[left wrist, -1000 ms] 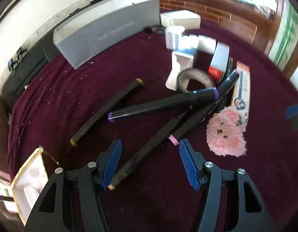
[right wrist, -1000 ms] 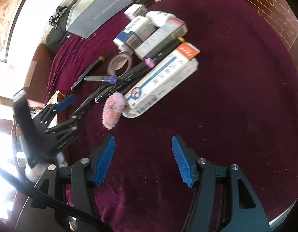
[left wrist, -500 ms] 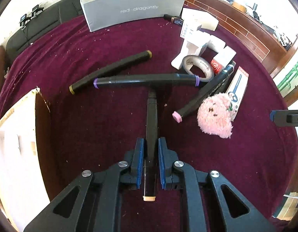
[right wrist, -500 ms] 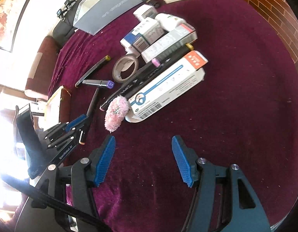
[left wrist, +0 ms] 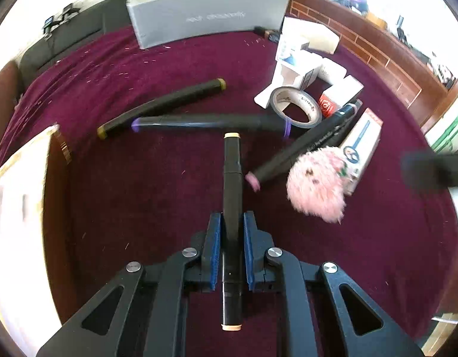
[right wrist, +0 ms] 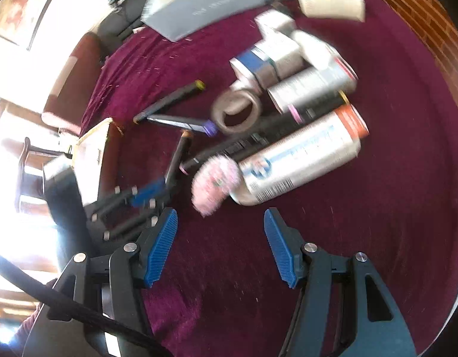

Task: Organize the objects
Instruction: 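Grasp a black marker with the left gripper while the right grasps the purple-capped marker, then carry both markers into the tray and open both grippers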

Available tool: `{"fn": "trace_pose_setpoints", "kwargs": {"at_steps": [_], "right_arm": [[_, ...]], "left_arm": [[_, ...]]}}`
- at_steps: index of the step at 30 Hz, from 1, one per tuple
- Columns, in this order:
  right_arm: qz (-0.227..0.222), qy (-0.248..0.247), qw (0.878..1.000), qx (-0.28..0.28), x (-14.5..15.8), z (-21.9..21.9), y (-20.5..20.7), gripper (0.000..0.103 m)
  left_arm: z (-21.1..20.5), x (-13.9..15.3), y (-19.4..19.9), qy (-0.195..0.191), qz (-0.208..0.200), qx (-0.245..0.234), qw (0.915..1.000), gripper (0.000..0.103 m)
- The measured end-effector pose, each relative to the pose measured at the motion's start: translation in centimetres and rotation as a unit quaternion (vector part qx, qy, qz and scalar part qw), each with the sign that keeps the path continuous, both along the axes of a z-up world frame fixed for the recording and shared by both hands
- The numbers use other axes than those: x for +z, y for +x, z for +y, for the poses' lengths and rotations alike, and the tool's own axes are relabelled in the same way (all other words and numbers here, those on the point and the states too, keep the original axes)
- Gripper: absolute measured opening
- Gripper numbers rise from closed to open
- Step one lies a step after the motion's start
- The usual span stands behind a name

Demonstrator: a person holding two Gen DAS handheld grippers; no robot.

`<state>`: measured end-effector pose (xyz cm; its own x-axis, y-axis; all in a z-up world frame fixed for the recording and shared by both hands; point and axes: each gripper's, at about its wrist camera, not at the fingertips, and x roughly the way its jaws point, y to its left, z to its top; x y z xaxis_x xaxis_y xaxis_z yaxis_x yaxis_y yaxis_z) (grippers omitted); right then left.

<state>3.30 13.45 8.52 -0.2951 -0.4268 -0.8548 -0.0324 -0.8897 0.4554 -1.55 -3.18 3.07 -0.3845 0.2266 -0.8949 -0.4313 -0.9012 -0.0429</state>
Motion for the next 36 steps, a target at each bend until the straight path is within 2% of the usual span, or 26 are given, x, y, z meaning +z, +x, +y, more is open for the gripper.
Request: {"fn": "trace_pose_setpoints", "kwargs": {"at_steps": [6, 12, 15, 17, 19, 20, 21, 25, 30, 36], "right_arm": [[0.047, 0.089, 0.992, 0.079, 1.3, -4.7, -4.0, 0.060], [0.054, 0.131, 0.975, 0.172, -0.7, -11.0, -8.0, 0.060], [0.060, 0.178, 0.961, 0.205, -2.3, -13.7, -9.7, 0.060], [0.050, 0.202, 0.954, 0.218, -3.9, -14.8, -10.7, 0.056], [0.036, 0.220, 0.949, 0.222, -5.5, -15.1, -11.3, 0.039], [0.034, 0.227, 0.948, 0.219, -5.9, -15.1, -11.6, 0.039], [0.037, 0.223, 0.950, 0.217, -5.7, -15.1, -11.7, 0.029], [0.029, 0.215, 0.953, 0.212, -5.6, -15.0, -11.7, 0.012], [0.025, 0.172, 0.966, 0.191, -4.4, -14.1, -10.5, 0.012], [0.027, 0.082, 0.984, 0.155, -1.3, -12.8, -8.4, 0.012]], "left_arm": [[-4.7, 2.9, 2.8, 0.076, -0.022, 0.052, 0.9955, 0.011], [-8.6, 5.0, 6.2, 0.133, -0.026, 0.101, 0.9856, 0.012], [-10.0, 5.5, 7.4, 0.152, -0.027, 0.119, 0.9809, 0.012], [-11.0, 5.8, 8.0, 0.160, -0.025, 0.130, 0.9783, 0.012], [-11.8, 6.1, 8.6, 0.165, -0.021, 0.141, 0.9759, 0.012], [-12.3, 6.3, 8.9, 0.171, -0.020, 0.147, 0.9741, 0.012], [-12.6, 6.4, 9.0, 0.172, -0.016, 0.152, 0.9732, 0.012], [-13.6, 6.4, 9.3, 0.176, -0.011, 0.168, 0.9700, 0.012], [-14.3, 6.1, 9.0, 0.177, -0.007, 0.176, 0.9682, 0.012], [-15.1, 6.9, 8.9, 0.187, 0.000, 0.173, 0.9669, 0.012]]}}
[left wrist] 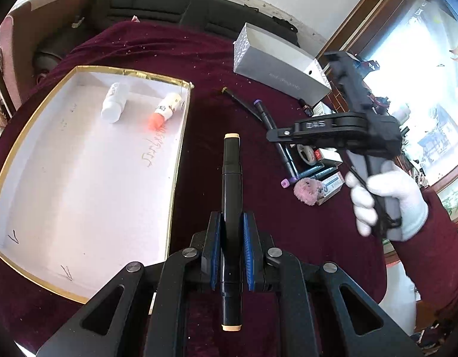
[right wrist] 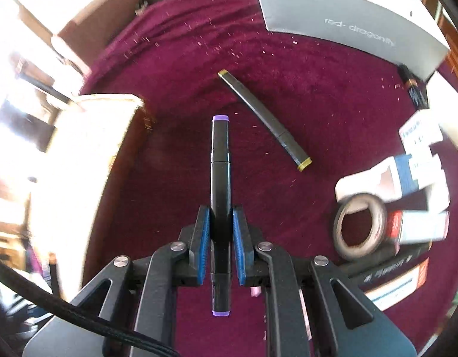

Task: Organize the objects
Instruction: 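Carry both markers into the tray and open both grippers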

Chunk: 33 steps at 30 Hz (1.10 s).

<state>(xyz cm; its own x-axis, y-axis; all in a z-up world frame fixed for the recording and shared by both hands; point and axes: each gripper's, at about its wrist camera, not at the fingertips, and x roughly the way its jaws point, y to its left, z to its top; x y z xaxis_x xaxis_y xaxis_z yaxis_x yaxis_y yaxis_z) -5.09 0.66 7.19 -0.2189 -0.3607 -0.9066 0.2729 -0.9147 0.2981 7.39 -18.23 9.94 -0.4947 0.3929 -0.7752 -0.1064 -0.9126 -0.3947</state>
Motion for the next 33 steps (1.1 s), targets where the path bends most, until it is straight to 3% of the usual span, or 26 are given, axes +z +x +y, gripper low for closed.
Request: {"fn": "trace_pose_setpoints", "kwargs": {"at_steps": [7, 16, 25, 33], "right_arm": [[-0.004, -0.075, 0.997, -0.004, 3.7, -1.7, 2.9, 0.013], [-0.015, -0.128, 0.992, 0.008, 6.4, -7.2, 4.5, 0.013], [-0.070, -0.167, 0.982, -0.045, 3.4, -13.9, 1.9, 0.013], [-0.075, -0.112, 0.988, -0.071, 0.1, -17.9, -0.6, 0.013]], "left_arm": [[-3.5, 2.2, -0.5, 0.009, 0.017, 0.023, 0.9996, 0.012], [-10.7, 2.9, -4.4, -0.024, 0.015, 0.054, 0.9981, 0.012], [-15.8, -0.9, -11.5, -0.053, -0.016, 0.067, 0.9962, 0.012], [-17.1, -6.3, -16.2, -0.063, -0.064, 0.068, 0.9936, 0.012]]}}
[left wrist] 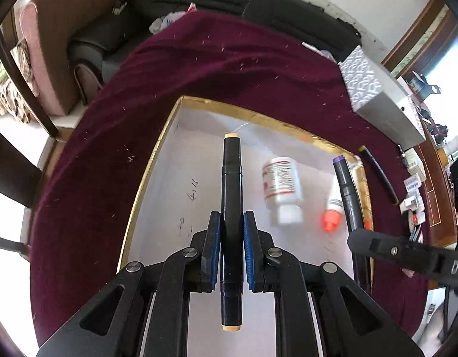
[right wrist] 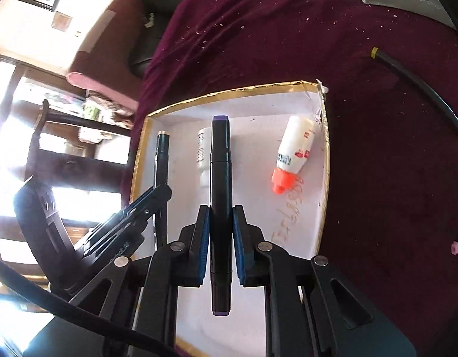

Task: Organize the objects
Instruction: 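Carry both markers into the tray and open both grippers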

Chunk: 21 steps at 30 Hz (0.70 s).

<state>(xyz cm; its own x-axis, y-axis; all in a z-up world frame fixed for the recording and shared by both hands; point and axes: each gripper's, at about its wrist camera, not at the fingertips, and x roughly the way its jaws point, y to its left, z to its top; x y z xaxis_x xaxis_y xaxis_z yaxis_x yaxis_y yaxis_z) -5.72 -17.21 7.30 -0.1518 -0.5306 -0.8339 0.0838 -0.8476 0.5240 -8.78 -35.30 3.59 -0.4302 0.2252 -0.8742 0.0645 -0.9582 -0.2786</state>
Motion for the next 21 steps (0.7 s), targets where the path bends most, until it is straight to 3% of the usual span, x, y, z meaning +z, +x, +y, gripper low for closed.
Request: {"fn": "trace_pose_setpoints", "kwargs": {"at_steps": [9, 18, 21], "right_arm": [[-0.004, 0.038, 0.999, 0.001, -2.1, -1.4, -1.7, 0.013], [-0.008, 0.056, 0.998, -0.002, -3.2, -1.8, -2.6, 0.013], [-0.006, 0.063, 0.998, 0.000, -3.4, -1.9, -2.6, 0.013]], "left_arm": [[0.3, -1.9, -2.4, 0.007, -0.011, -0.012, 0.9998, 0.012], [-0.2, -1.1, -2.8, 0.003, 0.003, 0.002, 1.0000, 0.012], [-0.6, -0.5, -2.5, 0.007, 0.009, 0.009, 0.9999, 0.017]]}}
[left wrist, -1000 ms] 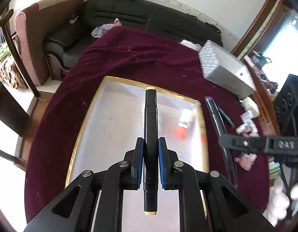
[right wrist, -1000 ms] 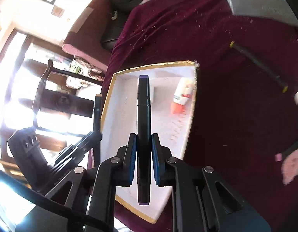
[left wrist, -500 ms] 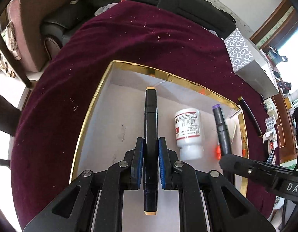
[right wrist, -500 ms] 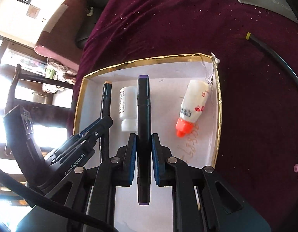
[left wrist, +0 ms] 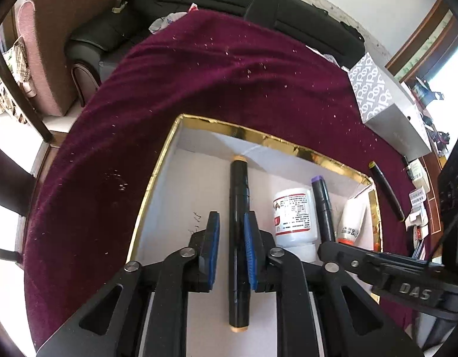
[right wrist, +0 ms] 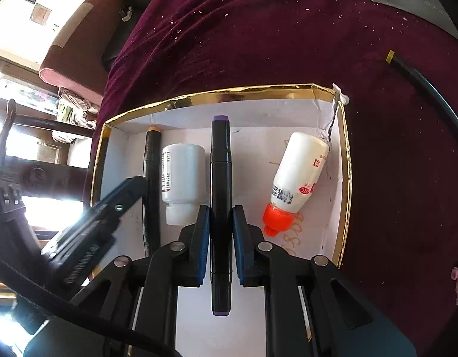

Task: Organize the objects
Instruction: 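Carry both markers into the tray and open both grippers, then grasp the yellow-ended black marker with the left gripper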

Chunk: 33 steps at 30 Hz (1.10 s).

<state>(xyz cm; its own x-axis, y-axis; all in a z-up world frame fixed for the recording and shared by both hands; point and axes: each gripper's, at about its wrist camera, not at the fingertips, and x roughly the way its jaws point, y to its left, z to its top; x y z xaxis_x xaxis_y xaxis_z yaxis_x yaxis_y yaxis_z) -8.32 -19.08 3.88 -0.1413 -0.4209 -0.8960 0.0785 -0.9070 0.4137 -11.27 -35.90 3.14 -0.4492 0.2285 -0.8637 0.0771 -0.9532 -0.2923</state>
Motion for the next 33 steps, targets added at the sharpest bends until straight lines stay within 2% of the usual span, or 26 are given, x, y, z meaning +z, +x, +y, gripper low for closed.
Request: {"fn": "trace_pose_setpoints", "kwargs": {"at_steps": [2, 4, 5, 7, 14, 16, 17, 18, 21, 25, 30, 33], "right_arm": [[0.002, 0.002, 1.000, 0.002, -0.1, 0.1, 0.0, 0.013], [0.003, 0.001, 1.000, 0.002, 0.0, 0.1, 0.1, 0.015], [0.004, 0.001, 1.000, 0.000, 0.0, 0.2, 0.1, 0.016], [0.006, 0.000, 1.000, -0.002, 0.2, 0.4, 0.2, 0.024], [0.038, 0.002, 0.999, 0.012, 3.3, 1.9, 2.0, 0.030], [0.058, 0.002, 0.998, 0.019, 4.9, 3.0, 3.3, 0.042], [0.069, -0.001, 0.997, 0.020, 5.8, 3.9, 4.1, 0.046], [0.076, -0.005, 0.997, 0.020, 6.5, 5.1, 4.8, 0.050], [0.094, -0.022, 0.995, -0.008, 8.2, 9.6, 7.4, 0.051], [0.117, 0.003, 0.990, -0.075, 8.8, 17.5, 10.6, 0.060], [0.075, 0.028, 0.981, -0.177, 5.9, 29.1, 14.3, 0.060], [0.054, 0.027, 0.973, -0.222, 4.4, 34.0, 16.0, 0.060]], "left_arm": [[-0.2, 0.5, 0.2, 0.012, 0.002, 0.004, 0.9999, 0.029], [-0.4, 1.0, 0.6, 0.019, 0.004, 0.011, 0.9997, 0.035], [-0.5, 1.3, 0.9, 0.023, 0.007, 0.013, 0.9996, 0.035], [-0.5, 1.7, 1.3, 0.027, 0.007, 0.018, 0.9995, 0.035], [0.4, 4.9, 3.8, 0.050, 0.021, 0.018, 0.9983, 0.043], [1.4, 6.3, 4.6, 0.054, 0.036, 0.008, 0.9979, 0.047], [1.9, 6.8, 4.9, 0.060, 0.043, 0.002, 0.9973, 0.049], [2.7, 7.4, 5.2, 0.069, 0.049, -0.009, 0.9964, 0.050], [6.4, 8.9, 6.2, 0.085, 0.067, -0.064, 0.9921, 0.053], [12.5, 9.3, 7.0, 0.091, 0.067, -0.139, 0.9839, 0.055], [19.8, 7.3, 7.6, 0.069, 0.038, -0.192, 0.9782, 0.055], [24.1, 6.3, 8.1, 0.026, 0.042, -0.227, 0.9726, 0.055]]}}
